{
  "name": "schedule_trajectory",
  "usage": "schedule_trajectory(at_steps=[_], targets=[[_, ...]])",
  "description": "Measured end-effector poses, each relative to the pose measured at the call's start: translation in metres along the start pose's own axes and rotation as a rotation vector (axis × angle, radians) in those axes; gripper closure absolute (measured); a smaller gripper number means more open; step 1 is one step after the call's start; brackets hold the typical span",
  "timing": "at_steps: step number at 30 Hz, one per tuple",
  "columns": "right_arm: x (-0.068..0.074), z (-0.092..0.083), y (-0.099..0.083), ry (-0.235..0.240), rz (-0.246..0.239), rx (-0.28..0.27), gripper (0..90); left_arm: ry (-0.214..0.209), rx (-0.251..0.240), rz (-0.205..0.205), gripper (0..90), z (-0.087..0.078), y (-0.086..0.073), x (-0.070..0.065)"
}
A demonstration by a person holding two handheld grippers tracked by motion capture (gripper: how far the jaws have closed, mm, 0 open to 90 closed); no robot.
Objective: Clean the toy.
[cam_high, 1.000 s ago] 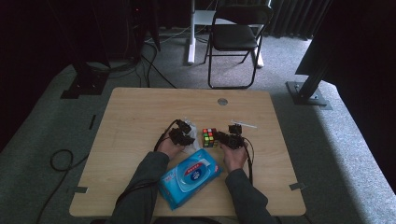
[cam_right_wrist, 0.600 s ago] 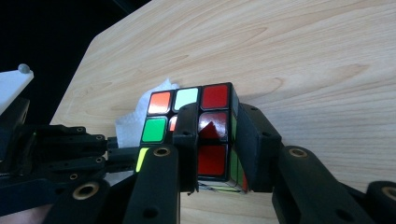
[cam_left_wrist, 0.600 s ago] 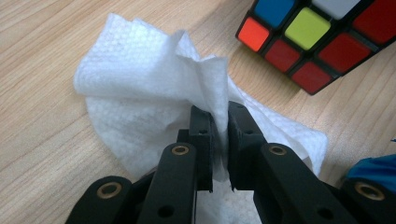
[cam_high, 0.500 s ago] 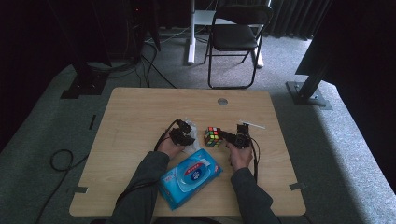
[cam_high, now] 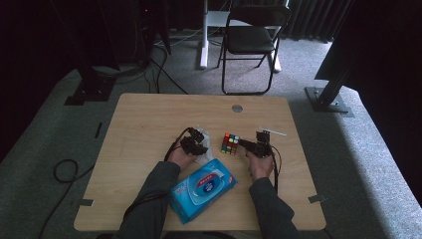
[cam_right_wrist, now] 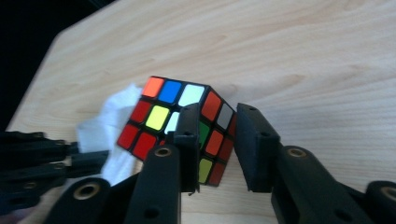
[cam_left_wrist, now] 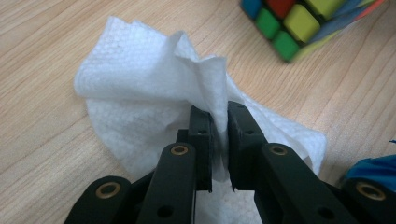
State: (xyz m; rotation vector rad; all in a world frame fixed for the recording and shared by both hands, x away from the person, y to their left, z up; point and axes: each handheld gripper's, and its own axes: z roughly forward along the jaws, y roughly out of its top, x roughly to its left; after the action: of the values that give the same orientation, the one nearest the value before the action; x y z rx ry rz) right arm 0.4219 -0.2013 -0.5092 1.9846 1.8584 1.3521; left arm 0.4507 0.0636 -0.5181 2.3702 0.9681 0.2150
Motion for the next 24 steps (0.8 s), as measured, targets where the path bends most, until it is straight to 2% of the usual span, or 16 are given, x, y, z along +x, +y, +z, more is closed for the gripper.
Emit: schedule_trajectory(at_steps=[4,7,14,19,24], targets=[[0.006,-0.005,0.002,0.035,-0.016,-0.037,63.8,0.003,-0.007,0.006,81.5,-0.001,0.001,-0.001],[0.010,-0.002,0.002,0.044,-0.026,-0.032,61.8,0.003,-0.015,0.008,81.6,-0.003,0.002,-0.001],[0.016,0.012,-0.003,0.048,-0.030,0.003,62.3,-0.002,-0.042,0.019,81.8,-0.009,0.008,-0.004],[0.018,0.013,-0.002,0.054,-0.030,0.011,67.0,-0.003,-0.058,0.020,82.2,-0.011,0.011,-0.006],[0.023,0.014,-0.004,0.054,-0.052,0.019,68.5,-0.006,-0.076,0.022,82.9,-0.014,0.015,-0.008]])
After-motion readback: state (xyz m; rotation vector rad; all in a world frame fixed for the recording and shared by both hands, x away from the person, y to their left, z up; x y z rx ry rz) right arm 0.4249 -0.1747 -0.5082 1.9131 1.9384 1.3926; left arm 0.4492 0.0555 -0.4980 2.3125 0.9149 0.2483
